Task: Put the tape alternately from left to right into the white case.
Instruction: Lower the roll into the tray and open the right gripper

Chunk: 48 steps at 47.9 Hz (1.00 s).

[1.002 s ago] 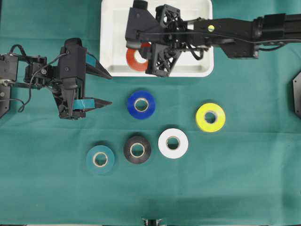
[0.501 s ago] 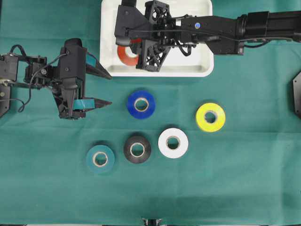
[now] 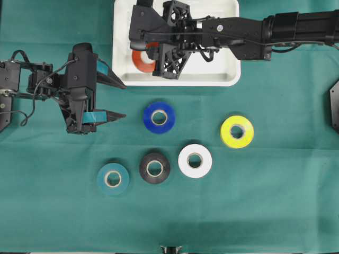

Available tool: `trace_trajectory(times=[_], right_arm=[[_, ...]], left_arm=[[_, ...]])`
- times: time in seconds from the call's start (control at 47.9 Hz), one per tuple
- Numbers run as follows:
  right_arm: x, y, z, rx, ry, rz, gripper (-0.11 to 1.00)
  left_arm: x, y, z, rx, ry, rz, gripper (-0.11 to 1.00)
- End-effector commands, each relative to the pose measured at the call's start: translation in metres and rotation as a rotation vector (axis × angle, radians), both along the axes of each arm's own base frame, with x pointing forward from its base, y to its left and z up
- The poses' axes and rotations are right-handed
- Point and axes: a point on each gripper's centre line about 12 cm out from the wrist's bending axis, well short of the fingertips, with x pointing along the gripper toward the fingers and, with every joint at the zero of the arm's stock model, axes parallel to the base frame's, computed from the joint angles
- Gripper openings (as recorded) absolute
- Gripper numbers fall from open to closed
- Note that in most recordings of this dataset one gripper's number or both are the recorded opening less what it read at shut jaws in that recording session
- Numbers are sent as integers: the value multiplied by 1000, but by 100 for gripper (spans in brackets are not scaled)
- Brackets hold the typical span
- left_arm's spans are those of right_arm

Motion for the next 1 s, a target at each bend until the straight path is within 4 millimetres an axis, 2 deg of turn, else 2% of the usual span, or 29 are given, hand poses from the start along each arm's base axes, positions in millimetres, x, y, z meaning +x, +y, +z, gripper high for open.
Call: trace_trajectory(times=[0.0, 0.042, 0.125, 0.188, 0.313, 0.355, 0.438, 0.626, 0.793, 0.981], right_arm=[[5, -1, 18, -11, -49, 2, 1], [5, -1, 18, -10, -50, 1, 3], [5, -1, 19, -5, -49, -7, 18], [5, -1, 19, 2, -50, -15, 33], [4, -1, 17, 7, -47, -20, 72], [4, -1, 17, 7, -47, -20, 79], [3, 0, 17, 7, -45, -19, 73], [0, 7, 24, 6, -53, -5, 74], [-10, 25, 36, 4, -68, 28, 74], [-23, 56, 41, 7, -66, 90, 74]], left_arm=[[2, -1, 6, -5, -21, 1, 89], [2, -1, 6, -7, -21, 1, 89], [2, -1, 6, -7, -20, 1, 89], [2, -1, 6, -7, -20, 1, 89], [2, -1, 6, -7, -21, 1, 89], [2, -1, 6, -7, -21, 1, 89], [2, -1, 6, -7, -21, 1, 89], [2, -1, 6, -7, -20, 1, 89], [2, -1, 6, -7, -20, 1, 89], [2, -1, 6, -7, -21, 1, 89]])
